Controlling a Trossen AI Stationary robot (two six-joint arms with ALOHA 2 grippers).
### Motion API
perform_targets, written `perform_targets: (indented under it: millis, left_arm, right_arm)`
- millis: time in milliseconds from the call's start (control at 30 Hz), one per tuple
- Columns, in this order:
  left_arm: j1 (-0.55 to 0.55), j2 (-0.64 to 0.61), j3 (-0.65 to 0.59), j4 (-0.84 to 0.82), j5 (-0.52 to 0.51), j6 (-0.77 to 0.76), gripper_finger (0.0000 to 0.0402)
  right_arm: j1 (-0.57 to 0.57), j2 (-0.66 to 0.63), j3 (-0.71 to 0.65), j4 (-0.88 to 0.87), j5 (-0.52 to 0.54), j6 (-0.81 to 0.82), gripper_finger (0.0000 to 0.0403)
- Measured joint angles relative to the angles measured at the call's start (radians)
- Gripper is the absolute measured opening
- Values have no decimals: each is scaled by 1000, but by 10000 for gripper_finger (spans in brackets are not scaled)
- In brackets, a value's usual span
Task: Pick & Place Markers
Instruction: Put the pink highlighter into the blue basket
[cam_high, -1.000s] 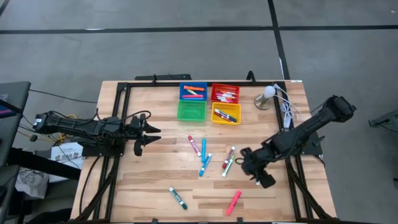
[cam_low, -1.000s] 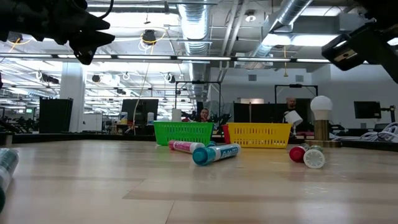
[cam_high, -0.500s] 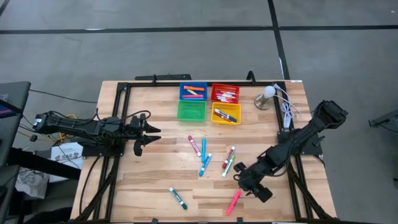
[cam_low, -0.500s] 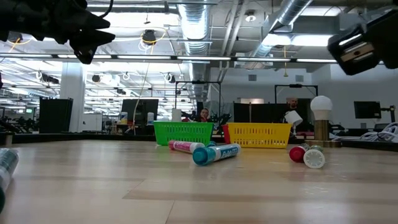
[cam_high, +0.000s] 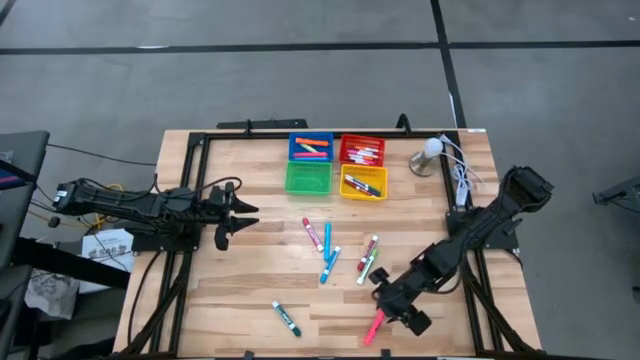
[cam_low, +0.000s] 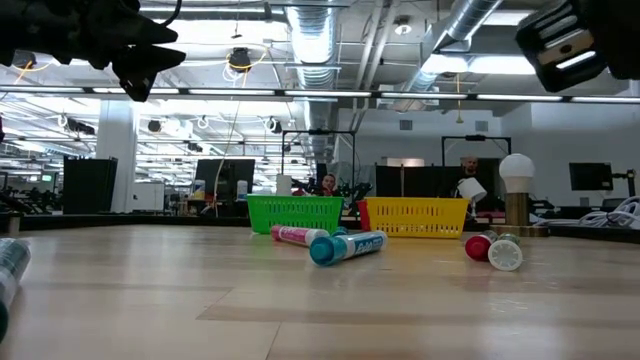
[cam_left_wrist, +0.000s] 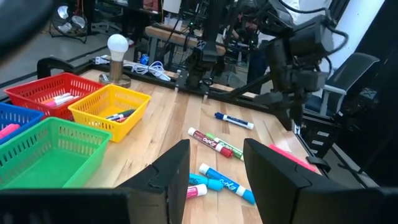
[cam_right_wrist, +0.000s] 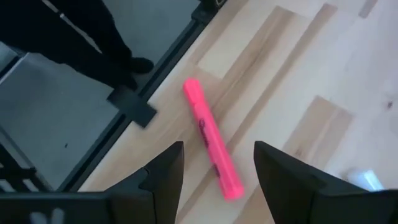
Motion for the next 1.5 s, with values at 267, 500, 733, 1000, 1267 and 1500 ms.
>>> perform_targets:
  millis: [267, 500, 733, 1000, 1267, 1500]
  left_arm:
    - [0, 0, 0, 10, 0, 0, 149]
    - [0, 8, 1, 20, 0, 2, 149]
    - [0, 22, 1, 26, 0, 4, 149]
    - [0, 34, 1, 30, 0, 4, 149]
    - [0, 39, 1, 38, 0, 3, 149]
    - [0, 39, 1, 41, 0, 1, 149]
  right_arm:
    - [-11, 175, 166, -7, -2, -10, 231]
    - [-27, 214, 229, -104, -3, 33, 240]
    - [11, 278, 227, -150, -14, 71, 239]
    - [13, 343, 229, -138, 2, 103, 238]
    - [27, 392, 232, -138, 13, 123, 238]
    - [18, 398, 232, -136, 43, 202, 238]
